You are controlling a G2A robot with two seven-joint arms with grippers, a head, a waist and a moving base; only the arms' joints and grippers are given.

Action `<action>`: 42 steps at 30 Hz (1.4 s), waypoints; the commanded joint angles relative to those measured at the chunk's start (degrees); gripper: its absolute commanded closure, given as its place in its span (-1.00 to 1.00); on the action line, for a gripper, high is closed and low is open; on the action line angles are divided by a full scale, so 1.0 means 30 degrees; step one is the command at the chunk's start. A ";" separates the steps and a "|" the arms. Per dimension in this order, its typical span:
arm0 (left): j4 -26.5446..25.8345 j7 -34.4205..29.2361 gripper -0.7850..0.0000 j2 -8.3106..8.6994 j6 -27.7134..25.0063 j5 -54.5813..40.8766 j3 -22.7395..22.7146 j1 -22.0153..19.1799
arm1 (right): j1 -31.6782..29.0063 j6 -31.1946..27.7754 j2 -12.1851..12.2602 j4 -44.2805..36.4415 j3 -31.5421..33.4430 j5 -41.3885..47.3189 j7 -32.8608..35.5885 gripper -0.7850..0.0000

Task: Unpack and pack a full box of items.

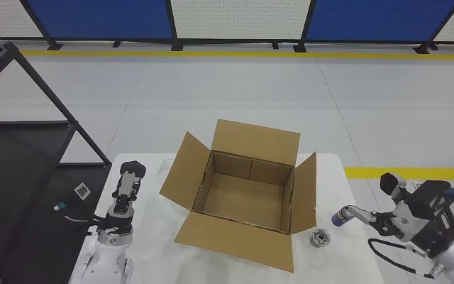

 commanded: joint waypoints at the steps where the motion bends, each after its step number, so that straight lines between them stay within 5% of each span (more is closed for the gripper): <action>1: 0.0121 0.0721 -1.00 -0.0083 0.0330 0.0644 0.0265 -0.0304 | 0.0030 -0.0002 0.0010 0.0037 -0.0007 0.0025 0.0045 -1.00; 6: 0.0188 0.1429 -1.00 -0.0165 0.0940 0.0927 0.0154 -0.1309 | 0.0030 -0.0002 0.0010 0.0037 -0.0007 0.0025 0.0045 -1.00; 10: 0.0333 -0.0714 -1.00 -0.0034 0.0798 -0.1400 -0.0371 -0.2511 | 0.0030 -0.0002 0.0010 0.0037 -0.0007 0.0025 0.0045 -1.00; 21: 0.0346 -0.1236 -1.00 0.0003 0.0971 -0.1789 -0.0486 -0.2526 | 0.0286 0.0491 0.0057 -0.1063 -0.0874 -0.0636 -0.0076 -1.00; 30: 0.1011 -0.3310 -1.00 0.0297 0.1098 -0.5005 -0.2447 -0.2328 | 0.5014 0.3106 0.0447 -0.3189 -0.5868 -0.3462 0.3751 -1.00; 37: 0.1734 -0.5184 -1.00 0.0539 0.1397 -0.7232 -0.3701 -0.2165 | 1.1395 0.6402 0.0155 0.0380 -1.2336 -0.5293 0.6801 -1.00; 42: 0.1843 -0.6025 -1.00 0.0611 0.1521 -0.7944 -0.3861 -0.2331 | 1.1695 0.6553 0.0121 0.0654 -1.2633 -0.5286 0.6967 -1.00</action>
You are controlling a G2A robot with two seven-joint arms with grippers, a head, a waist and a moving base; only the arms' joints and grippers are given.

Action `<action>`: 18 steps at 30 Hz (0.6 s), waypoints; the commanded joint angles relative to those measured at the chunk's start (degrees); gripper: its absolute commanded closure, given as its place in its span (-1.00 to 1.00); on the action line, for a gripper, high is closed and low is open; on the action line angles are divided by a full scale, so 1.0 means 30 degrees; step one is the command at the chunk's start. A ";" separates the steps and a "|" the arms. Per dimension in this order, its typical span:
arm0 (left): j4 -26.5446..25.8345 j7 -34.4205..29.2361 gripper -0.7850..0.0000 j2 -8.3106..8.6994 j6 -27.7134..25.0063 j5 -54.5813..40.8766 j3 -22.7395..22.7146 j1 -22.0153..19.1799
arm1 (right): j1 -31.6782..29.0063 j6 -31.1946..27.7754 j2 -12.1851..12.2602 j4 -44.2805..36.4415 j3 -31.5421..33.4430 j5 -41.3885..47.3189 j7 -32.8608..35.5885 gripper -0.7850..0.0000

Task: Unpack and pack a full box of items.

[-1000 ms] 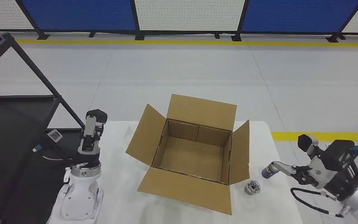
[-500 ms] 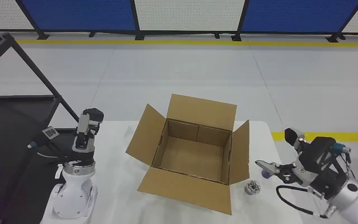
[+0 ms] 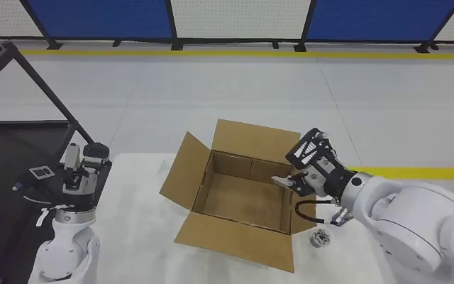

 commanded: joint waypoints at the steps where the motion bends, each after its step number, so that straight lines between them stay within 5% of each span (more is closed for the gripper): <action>1: -0.0005 0.0076 -1.00 -0.0003 -0.0006 0.0039 0.0007 0.0007 | -0.0110 -0.0019 0.0002 -0.0046 0.0136 0.0003 -0.0018 -1.00; 12: -0.0005 0.0076 -1.00 -0.0003 -0.0006 0.0039 0.0007 0.0007 | 0.0126 -0.0128 0.0012 -0.0049 -0.0347 -0.0661 0.0345 -1.00; 18: -0.0005 0.0076 -1.00 -0.0003 -0.0006 0.0039 0.0007 0.0007 | 0.4020 0.2410 -0.0457 0.1828 -0.3532 -0.1926 0.4166 -1.00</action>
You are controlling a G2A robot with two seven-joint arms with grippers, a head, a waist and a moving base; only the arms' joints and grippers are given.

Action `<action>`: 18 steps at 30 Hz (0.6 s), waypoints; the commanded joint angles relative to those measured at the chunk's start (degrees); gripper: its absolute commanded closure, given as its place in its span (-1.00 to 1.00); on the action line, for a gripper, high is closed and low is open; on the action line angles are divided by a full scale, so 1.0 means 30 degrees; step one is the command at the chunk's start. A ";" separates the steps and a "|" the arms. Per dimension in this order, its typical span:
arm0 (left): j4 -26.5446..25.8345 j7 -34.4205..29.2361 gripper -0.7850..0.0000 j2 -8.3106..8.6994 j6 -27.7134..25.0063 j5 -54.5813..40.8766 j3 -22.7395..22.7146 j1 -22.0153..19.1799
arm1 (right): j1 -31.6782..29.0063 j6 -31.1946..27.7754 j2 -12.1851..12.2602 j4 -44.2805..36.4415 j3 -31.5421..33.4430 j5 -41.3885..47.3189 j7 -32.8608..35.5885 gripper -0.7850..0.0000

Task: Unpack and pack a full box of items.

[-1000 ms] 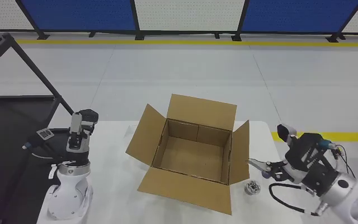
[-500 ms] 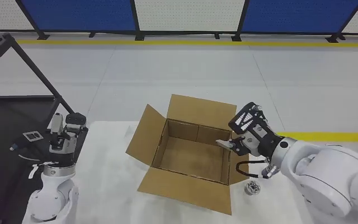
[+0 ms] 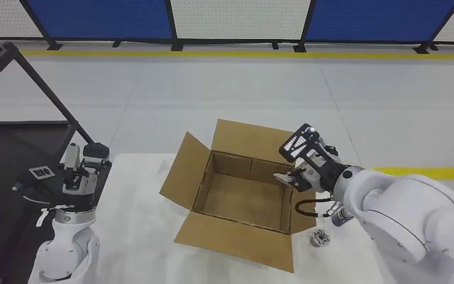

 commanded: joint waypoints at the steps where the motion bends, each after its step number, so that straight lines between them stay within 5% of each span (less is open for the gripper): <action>1: 0.0000 -0.0002 -1.00 0.0000 0.0000 -0.0001 0.0000 0.0000 | 0.1575 0.0733 -0.0248 0.1049 -0.1446 -0.0311 0.1020 -1.00; 9: 0.0000 -0.0002 -1.00 0.0000 0.0000 -0.0001 0.0000 0.0000 | 0.6266 0.4378 -0.1733 0.6257 -0.6286 -0.1010 0.2899 -1.00; 18: 0.0000 -0.0002 -1.00 0.0000 0.0000 -0.0001 0.0000 0.0000 | 0.6435 0.4531 -0.1855 0.6568 -0.6557 -0.0764 0.2935 -1.00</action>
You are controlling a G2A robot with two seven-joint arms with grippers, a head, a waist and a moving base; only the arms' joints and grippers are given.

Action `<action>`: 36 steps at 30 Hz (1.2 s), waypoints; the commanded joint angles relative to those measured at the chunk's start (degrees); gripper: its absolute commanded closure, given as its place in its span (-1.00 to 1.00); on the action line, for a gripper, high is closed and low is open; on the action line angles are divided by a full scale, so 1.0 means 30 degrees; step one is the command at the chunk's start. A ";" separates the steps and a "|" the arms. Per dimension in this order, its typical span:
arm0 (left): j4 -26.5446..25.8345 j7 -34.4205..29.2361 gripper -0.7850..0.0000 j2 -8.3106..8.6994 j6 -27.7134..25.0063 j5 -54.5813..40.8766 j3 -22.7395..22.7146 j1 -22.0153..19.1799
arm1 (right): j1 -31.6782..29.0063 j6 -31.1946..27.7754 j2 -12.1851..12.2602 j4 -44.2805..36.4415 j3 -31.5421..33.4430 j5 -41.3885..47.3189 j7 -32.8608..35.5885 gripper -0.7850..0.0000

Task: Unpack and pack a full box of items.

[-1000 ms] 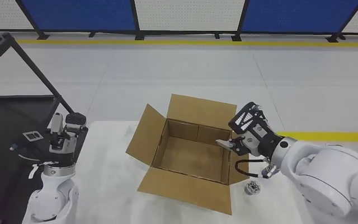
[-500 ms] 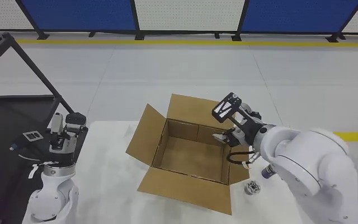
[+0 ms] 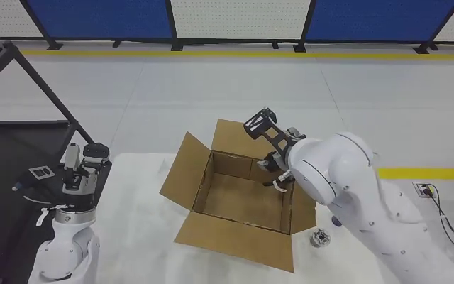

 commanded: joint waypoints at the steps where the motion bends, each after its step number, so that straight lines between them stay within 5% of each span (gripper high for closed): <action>1: 0.0000 -0.0002 -1.00 0.0000 0.0000 -0.0001 0.0000 0.0000 | 0.0001 0.0000 -0.0001 0.0002 -0.0002 -0.0003 0.0000 -1.00; 12: -0.1042 0.0018 -1.00 0.0025 0.0245 0.1496 0.0196 0.0929 | -0.1802 0.0550 0.0148 0.0437 0.0841 0.0287 -0.1338 -1.00; 26: -0.2453 -0.0502 -1.00 0.0111 -0.0981 0.1740 -0.0207 0.3894 | -0.9194 0.0349 0.1714 -0.4704 0.8964 0.2656 -0.2412 -1.00; 36: -0.2929 -0.0756 -1.00 0.0114 -0.1322 0.1657 -0.0011 0.4416 | -0.9194 0.0349 0.1714 -0.4704 0.8964 0.2656 -0.2412 -1.00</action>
